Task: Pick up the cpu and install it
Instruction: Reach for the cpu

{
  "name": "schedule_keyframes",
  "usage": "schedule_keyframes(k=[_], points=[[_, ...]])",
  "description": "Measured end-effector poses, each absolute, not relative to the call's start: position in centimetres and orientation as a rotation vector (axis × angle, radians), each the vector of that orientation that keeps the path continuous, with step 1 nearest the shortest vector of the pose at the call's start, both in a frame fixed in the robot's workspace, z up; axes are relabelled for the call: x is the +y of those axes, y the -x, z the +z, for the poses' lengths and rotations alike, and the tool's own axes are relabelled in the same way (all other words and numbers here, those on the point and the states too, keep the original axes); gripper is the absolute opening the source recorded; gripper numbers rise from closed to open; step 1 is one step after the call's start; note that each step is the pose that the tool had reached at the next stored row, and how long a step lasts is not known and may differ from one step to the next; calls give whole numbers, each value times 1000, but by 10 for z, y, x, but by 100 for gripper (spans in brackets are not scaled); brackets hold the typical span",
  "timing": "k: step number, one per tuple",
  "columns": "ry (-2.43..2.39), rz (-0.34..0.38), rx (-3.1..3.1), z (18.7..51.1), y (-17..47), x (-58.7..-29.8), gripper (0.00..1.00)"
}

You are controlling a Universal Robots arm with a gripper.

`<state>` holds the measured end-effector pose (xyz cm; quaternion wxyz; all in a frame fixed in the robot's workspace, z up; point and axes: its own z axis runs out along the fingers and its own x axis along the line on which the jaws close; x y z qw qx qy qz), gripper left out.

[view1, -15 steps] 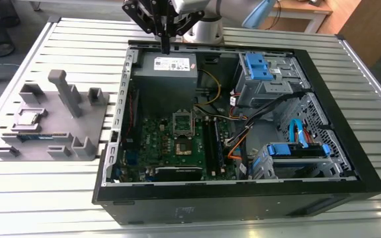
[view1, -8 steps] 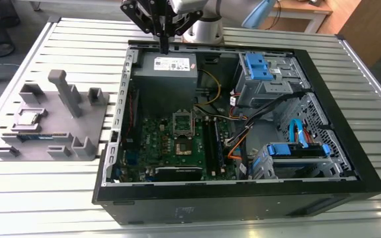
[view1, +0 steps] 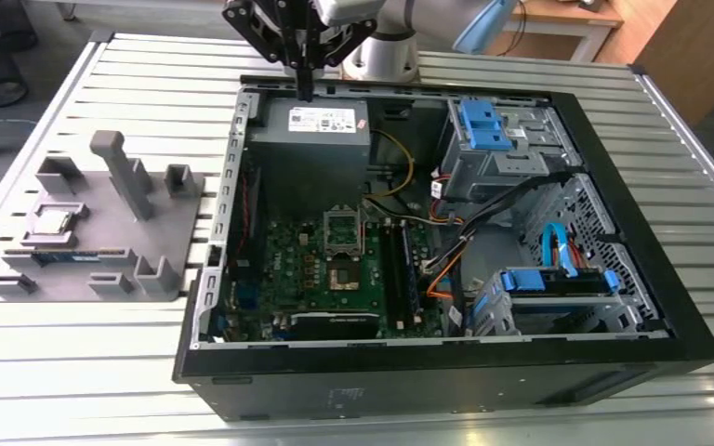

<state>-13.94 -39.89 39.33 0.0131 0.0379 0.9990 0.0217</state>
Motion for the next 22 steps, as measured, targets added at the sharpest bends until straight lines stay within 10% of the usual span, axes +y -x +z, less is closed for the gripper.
schedule_keyframes(k=[22], points=[[-118, 68, 3113, 393, 146, -399, 11]])
